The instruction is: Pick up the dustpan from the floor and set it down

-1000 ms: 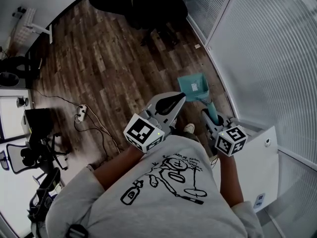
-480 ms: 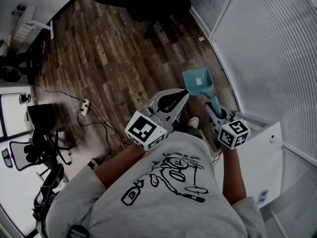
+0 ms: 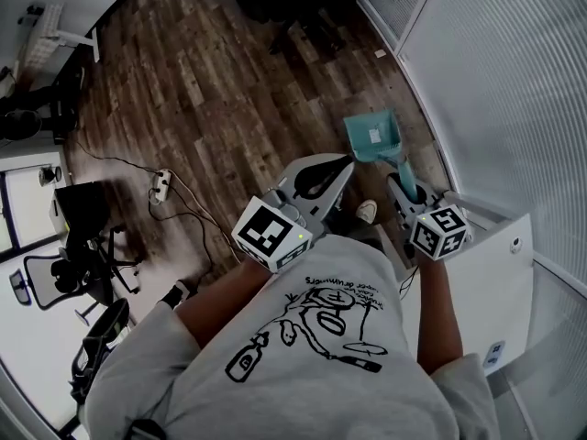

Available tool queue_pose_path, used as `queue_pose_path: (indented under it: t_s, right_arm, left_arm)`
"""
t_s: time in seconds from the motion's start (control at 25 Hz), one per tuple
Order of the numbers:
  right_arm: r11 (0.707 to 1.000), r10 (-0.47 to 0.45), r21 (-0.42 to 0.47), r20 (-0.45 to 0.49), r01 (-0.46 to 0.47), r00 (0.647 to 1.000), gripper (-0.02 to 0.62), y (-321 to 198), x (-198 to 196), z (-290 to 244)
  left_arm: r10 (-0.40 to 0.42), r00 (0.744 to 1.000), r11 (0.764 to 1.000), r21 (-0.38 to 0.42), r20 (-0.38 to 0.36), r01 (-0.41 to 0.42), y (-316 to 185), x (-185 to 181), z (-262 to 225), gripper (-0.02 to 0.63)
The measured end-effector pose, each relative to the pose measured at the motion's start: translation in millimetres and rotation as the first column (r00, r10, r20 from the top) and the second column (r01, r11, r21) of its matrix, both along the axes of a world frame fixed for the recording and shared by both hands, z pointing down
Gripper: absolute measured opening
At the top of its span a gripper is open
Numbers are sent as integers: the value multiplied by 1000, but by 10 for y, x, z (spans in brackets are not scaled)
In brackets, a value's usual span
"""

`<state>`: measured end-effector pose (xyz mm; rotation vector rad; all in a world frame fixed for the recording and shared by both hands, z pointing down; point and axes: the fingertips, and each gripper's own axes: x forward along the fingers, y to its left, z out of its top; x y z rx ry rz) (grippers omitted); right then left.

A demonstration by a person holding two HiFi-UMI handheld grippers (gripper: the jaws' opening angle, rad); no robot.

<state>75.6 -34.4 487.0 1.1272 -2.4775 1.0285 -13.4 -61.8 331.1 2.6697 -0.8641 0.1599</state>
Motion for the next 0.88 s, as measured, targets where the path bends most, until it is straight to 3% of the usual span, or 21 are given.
queue_pose_path:
  t_s: [0.88]
  right_arm:
    - [1000, 3, -23, 15, -2, 1000, 9, -17, -94, 764]
  left_arm:
    - [-10, 1000, 999, -48, 11, 11, 187, -104, 319, 2]
